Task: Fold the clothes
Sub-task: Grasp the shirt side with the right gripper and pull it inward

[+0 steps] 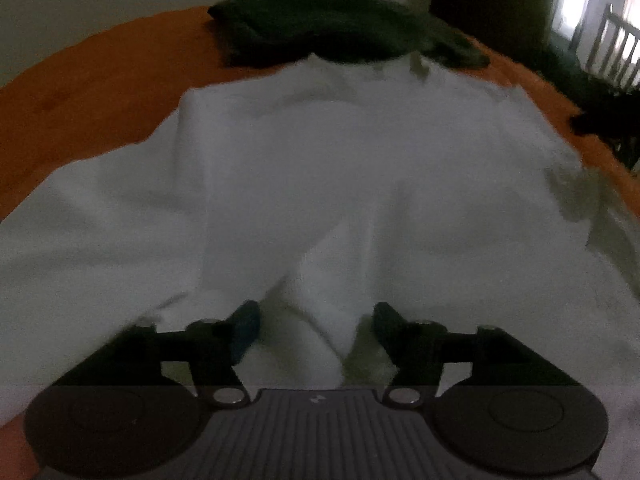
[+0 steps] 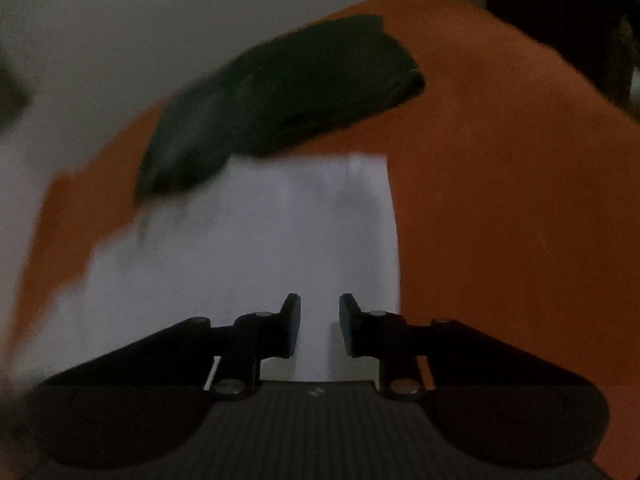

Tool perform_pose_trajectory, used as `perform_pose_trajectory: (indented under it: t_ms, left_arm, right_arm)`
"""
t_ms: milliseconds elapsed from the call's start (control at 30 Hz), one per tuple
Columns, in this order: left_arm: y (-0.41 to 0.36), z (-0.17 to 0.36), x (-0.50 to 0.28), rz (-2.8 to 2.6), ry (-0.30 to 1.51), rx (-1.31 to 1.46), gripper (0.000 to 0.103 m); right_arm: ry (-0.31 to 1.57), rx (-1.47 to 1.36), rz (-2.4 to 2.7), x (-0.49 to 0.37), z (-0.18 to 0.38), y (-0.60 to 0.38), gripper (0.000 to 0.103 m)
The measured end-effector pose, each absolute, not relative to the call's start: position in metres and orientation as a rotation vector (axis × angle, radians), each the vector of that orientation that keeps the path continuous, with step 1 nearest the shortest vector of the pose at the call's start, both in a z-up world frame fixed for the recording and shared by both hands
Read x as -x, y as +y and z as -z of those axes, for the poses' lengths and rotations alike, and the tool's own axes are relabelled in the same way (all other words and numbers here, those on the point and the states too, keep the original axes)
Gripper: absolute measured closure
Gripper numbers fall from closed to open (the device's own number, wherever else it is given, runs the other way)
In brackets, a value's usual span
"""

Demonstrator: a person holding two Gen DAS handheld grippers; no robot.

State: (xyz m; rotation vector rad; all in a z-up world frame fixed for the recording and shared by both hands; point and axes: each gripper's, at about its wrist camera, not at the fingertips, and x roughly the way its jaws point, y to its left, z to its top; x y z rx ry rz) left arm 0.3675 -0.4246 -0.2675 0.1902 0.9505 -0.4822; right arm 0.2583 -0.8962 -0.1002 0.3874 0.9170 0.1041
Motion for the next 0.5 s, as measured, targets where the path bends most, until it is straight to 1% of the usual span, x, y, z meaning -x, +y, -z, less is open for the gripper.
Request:
perform_pose_trajectory:
  t_ms: [100, 133, 167, 233, 267, 300, 333, 400, 467, 500]
  left_arm:
    - [-0.426, 0.272, -0.366, 0.475, 0.928, -0.193, 0.035]
    - [-0.425, 0.273, -0.368, 0.471, 0.927, -0.172, 0.034]
    - [-0.424, 0.273, -0.370, 0.467, 0.927, -0.154, 0.032]
    - [-0.425, 0.276, -0.375, 0.463, 0.931, -0.140, 0.027]
    - [-0.427, 0.277, -0.375, 0.465, 0.921, -0.153, 0.024]
    - [-0.428, 0.278, -0.374, 0.467, 0.908, -0.165, 0.021]
    - [-0.429, 0.280, -0.373, 0.469, 0.894, -0.178, 0.019]
    - [-0.427, 0.283, -0.372, 0.473, 0.868, -0.174, 0.016]
    - [-0.423, 0.287, -0.368, 0.477, 0.842, -0.151, 0.016]
    - [-0.421, 0.288, -0.366, 0.479, 0.830, -0.143, 0.016]
  right_arm:
    - [0.909, -0.110, -0.109, -0.211, 0.109, -0.871, 0.074]
    - [0.906, -0.023, -0.110, -0.201, 0.116, -0.865, 0.071]
    - [0.902, 0.064, -0.110, -0.192, 0.123, -0.860, 0.058]
    - [0.890, 0.239, -0.111, -0.174, 0.137, -0.849, 0.056]
    - [0.882, 0.323, -0.111, -0.165, 0.144, -0.844, 0.062]
    - [0.855, 0.340, -0.102, -0.161, 0.147, -0.846, 0.078]
    - [0.828, 0.311, -0.040, -0.161, 0.145, -0.851, 0.100]
    - [0.781, 0.231, 0.094, -0.162, 0.138, -0.866, 0.100]
    - [0.805, 0.152, 0.071, -0.168, 0.137, -0.879, 0.096]
    - [0.817, 0.114, 0.058, -0.171, 0.136, -0.885, 0.096]
